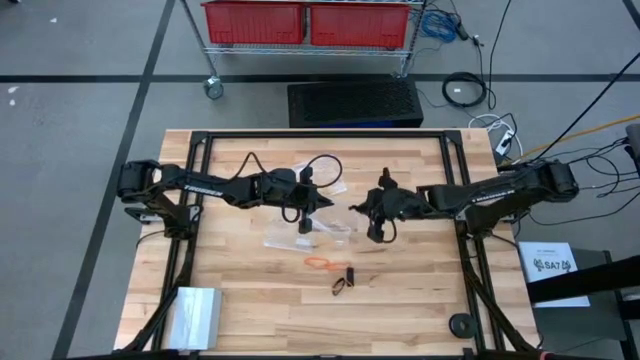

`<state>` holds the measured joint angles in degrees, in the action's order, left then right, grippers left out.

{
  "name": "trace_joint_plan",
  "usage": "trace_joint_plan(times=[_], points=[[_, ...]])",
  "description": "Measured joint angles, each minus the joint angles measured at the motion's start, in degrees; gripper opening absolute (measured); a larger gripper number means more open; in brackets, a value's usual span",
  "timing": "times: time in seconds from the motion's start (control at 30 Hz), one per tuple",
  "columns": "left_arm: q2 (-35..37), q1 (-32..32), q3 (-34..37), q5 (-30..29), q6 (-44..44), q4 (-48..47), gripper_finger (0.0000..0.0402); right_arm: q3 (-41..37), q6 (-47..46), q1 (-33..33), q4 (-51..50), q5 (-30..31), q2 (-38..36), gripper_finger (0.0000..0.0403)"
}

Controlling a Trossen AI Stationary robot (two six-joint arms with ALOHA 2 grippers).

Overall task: Sort rubber bands
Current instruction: Put the black rubber band into the zip bag

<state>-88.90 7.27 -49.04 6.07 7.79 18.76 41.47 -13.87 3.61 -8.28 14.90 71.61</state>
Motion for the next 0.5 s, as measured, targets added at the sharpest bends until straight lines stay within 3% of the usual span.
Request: trace_joint_plan(times=[0.2, 0.5], points=[[0.0, 0.12, 0.0, -0.07, -1.4, 0.02, 0.0, 0.0, -0.21, -1.31, 3.7, -4.61, 1.62, 0.0001], [0.0, 0.15, 0.0, -1.51, -1.49, 0.27, 0.0, 0.84, -5.77, -1.65, 3.85, -4.51, 2.5, 0.0]])
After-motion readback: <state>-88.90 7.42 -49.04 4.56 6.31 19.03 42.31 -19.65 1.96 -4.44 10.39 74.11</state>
